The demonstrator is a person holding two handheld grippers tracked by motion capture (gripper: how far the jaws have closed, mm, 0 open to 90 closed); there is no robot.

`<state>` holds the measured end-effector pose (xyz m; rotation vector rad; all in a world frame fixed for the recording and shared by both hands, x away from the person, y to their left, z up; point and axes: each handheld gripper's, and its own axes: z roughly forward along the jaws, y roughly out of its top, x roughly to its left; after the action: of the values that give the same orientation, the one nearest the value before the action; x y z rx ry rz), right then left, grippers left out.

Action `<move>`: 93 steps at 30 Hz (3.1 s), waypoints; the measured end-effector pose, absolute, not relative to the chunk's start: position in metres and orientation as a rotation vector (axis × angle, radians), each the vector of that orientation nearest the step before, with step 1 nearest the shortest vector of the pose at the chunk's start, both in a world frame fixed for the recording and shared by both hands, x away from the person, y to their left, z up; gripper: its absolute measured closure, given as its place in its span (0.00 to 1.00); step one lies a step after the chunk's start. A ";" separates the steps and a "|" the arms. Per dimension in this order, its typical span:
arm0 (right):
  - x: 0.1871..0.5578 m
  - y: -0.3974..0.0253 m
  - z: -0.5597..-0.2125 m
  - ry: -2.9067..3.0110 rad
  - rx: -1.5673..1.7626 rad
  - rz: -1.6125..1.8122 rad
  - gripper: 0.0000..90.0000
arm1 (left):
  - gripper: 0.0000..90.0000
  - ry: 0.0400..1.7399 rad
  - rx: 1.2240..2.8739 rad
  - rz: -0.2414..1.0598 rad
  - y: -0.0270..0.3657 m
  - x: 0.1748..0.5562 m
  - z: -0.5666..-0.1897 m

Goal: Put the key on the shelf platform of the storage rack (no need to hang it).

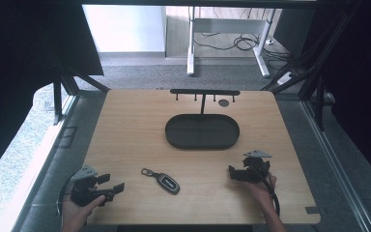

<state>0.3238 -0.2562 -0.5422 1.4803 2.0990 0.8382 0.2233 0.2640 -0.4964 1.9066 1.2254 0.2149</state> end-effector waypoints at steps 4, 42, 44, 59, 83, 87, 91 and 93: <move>0.322 -0.262 -0.537 2.154 1.461 0.828 0.11 | 0.28 1.239 1.908 0.207 0.265 0.225 -0.499; 0.303 -0.202 -0.442 2.442 1.104 0.966 0.31 | 0.28 1.252 1.898 0.206 0.269 0.225 -0.500; 0.304 -0.197 -0.437 2.457 1.092 0.964 0.31 | 0.28 1.251 1.899 0.201 0.268 0.225 -0.500; 0.320 -0.149 -0.418 2.556 0.976 0.930 0.32 | 0.28 1.249 1.901 0.200 0.267 0.225 -0.500; 0.334 -0.088 -0.421 2.681 0.867 0.904 0.35 | 0.27 1.248 1.908 0.200 0.268 0.226 -0.501; 0.335 -0.077 -0.425 2.703 0.852 0.890 0.36 | 0.27 1.251 1.905 0.197 0.268 0.225 -0.501; 0.336 -0.070 -0.428 2.714 0.847 0.884 0.35 | 0.27 1.251 1.906 0.195 0.268 0.225 -0.501; 0.337 -0.064 -0.431 2.728 0.842 0.881 0.35 | 0.27 1.248 1.907 0.196 0.268 0.225 -0.501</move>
<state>0.3370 -0.0636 -0.4313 0.8419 2.7282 0.8813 0.2255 0.2682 -0.5008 1.9072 1.2482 0.1960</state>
